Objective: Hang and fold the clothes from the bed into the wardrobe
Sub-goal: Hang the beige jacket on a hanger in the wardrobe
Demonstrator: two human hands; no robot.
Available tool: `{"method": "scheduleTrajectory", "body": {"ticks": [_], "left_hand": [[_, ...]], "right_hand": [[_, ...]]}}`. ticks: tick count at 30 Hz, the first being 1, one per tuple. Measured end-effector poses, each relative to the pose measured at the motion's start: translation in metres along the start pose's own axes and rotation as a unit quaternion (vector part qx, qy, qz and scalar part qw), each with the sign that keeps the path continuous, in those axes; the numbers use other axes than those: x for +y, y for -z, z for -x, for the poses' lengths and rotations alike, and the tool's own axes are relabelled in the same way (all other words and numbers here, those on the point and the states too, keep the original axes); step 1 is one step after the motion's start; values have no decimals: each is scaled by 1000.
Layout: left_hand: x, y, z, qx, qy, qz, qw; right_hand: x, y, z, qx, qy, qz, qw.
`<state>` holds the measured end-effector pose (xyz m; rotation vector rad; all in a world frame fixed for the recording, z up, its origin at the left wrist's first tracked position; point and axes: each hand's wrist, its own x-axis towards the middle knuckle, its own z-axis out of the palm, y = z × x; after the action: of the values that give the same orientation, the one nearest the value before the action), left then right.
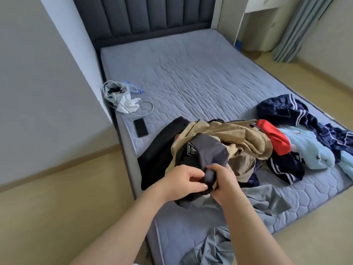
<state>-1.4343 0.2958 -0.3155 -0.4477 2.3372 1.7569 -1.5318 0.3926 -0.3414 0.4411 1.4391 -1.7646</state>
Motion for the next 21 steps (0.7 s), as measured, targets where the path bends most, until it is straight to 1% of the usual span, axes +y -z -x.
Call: {"method": "scheduleTrajectory", "body": {"ticks": [1, 2, 3, 4, 5, 6, 7, 8, 9, 10, 11, 12, 13, 14, 16, 18, 19, 21], "left_hand": [[-5, 12, 13, -21, 12, 37, 999], [-10, 22, 24, -35, 24, 90, 995], [-16, 30, 33, -23, 39, 146, 988], [-21, 36, 40, 30, 65, 198, 978], [-27, 40, 42, 114, 110, 238, 958], [-36, 43, 42, 207, 166, 266, 927], [-42, 45, 43, 270, 222, 292, 890], [-44, 47, 45, 277, 265, 337, 860], [-46, 50, 45, 232, 275, 415, 836], [-47, 52, 43, 157, 256, 492, 817], [-45, 52, 41, 110, 230, 539, 803], [-42, 51, 38, 91, 208, 570, 789], [-36, 49, 35, 95, 196, 574, 789], [-32, 47, 29, 109, 196, 560, 798], [-22, 46, 20, 125, 192, 552, 802], [-16, 44, 12, 178, 178, 507, 824], [-12, 44, 10, 190, 167, 495, 832], [0, 46, 9, 170, 140, 485, 846]], "right_hand": [[3, -8, 7, 1, 35, 14, 999], [8, -16, 14, -15, 68, 32, 997], [11, -21, 20, -31, 93, 56, 994], [13, -25, 26, -37, 110, 78, 990], [13, -29, 31, -40, 123, 89, 988], [13, -31, 35, -43, 130, 93, 986], [13, -33, 39, -45, 132, 91, 986], [12, -35, 43, -49, 131, 82, 987], [12, -36, 47, -58, 125, 75, 988], [11, -38, 51, -69, 117, 77, 988], [11, -39, 54, -84, 107, 90, 987], [11, -41, 57, -100, 94, 101, 985], [10, -42, 60, -119, 79, 108, 984], [8, -42, 64, -138, 67, 105, 983], [0, -40, 66, -160, 59, 85, 982], [-9, -36, 69, -154, 58, 77, 983], [-14, -33, 67, -139, 52, 73, 986], [-27, -24, 65, -95, 45, 40, 994]]}}
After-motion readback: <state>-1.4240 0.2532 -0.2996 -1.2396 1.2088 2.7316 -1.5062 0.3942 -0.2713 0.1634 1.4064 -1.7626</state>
